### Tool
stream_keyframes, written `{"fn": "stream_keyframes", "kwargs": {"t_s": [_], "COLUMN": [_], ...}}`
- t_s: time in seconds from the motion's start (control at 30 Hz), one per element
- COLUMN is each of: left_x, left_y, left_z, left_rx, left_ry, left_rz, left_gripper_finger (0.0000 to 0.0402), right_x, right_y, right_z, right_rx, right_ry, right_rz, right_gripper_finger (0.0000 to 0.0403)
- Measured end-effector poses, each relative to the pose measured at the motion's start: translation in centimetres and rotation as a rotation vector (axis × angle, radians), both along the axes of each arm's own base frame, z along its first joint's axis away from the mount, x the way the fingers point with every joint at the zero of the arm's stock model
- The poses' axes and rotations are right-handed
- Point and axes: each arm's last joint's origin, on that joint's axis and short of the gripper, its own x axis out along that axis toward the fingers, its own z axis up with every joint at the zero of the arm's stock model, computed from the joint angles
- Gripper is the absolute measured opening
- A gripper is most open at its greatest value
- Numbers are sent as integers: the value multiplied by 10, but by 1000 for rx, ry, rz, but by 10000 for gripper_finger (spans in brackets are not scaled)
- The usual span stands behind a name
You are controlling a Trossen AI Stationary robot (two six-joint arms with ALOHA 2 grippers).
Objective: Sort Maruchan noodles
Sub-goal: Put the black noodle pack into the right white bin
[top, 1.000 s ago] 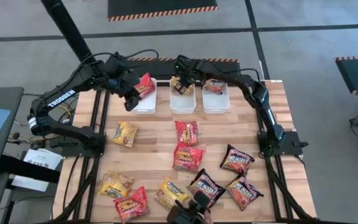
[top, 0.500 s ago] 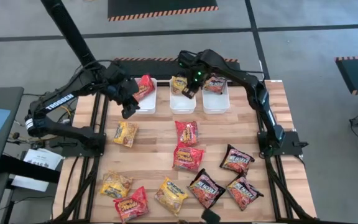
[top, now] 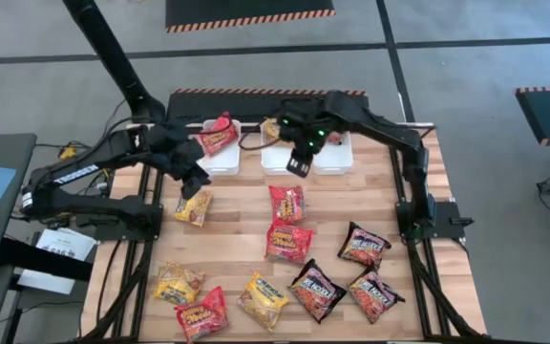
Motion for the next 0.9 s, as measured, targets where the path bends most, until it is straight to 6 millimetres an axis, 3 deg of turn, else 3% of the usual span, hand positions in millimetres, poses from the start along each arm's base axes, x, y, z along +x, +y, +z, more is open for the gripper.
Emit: {"fn": "stream_keyframes", "kwargs": {"t_s": [0.23, 0.43, 0.53, 0.67, 0.9], "left_x": [-4, -3, -3, -3, -3], "left_y": [-2, -1, -1, -1, -1], "left_z": [2, 1, 1, 1, 1], "left_rx": [22, 63, 63, 62, 57], "left_ry": [-9, 6, 7, 7, 6], "left_rz": [8, 6, 6, 6, 11], "left_gripper_finger": [107, 107, 107, 107, 107], "right_x": [-28, -72, -96, -127, -169], "right_y": [38, 60, 68, 77, 93], "right_z": [38, 78, 87, 74, 22], "right_rx": [-39, -97, -130, -131, -62], "right_ry": [-110, -245, -281, -236, -108], "right_rz": [-24, -112, -170, -254, -376], "right_gripper_finger": [130, 130, 130, 130, 130]}}
